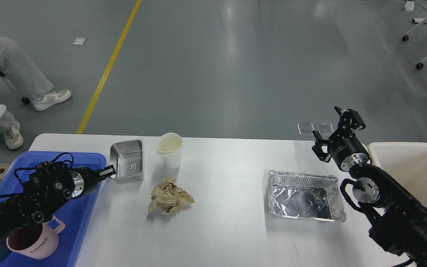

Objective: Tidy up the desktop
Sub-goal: 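Grasp the steel box with the left gripper, then lift the steel box up and over toward the blue tray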

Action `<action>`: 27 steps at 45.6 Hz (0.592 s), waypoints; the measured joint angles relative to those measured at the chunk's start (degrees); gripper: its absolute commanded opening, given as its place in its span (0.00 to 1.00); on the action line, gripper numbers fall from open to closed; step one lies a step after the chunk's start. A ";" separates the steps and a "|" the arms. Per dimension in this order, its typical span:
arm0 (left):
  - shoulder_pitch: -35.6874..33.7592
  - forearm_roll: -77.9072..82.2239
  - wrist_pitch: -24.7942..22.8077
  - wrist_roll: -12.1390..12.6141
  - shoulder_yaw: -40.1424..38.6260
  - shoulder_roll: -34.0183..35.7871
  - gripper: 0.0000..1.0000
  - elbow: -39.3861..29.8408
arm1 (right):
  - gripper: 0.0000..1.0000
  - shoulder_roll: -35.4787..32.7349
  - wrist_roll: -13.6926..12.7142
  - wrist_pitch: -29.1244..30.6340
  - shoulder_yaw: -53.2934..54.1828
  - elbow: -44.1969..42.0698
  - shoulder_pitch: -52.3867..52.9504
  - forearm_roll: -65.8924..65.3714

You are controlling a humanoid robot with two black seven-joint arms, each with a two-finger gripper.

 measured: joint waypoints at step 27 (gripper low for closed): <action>-4.21 -5.82 -9.59 -0.30 -2.20 16.51 0.01 -14.59 | 1.00 0.00 0.00 -0.03 0.00 -0.09 0.20 0.00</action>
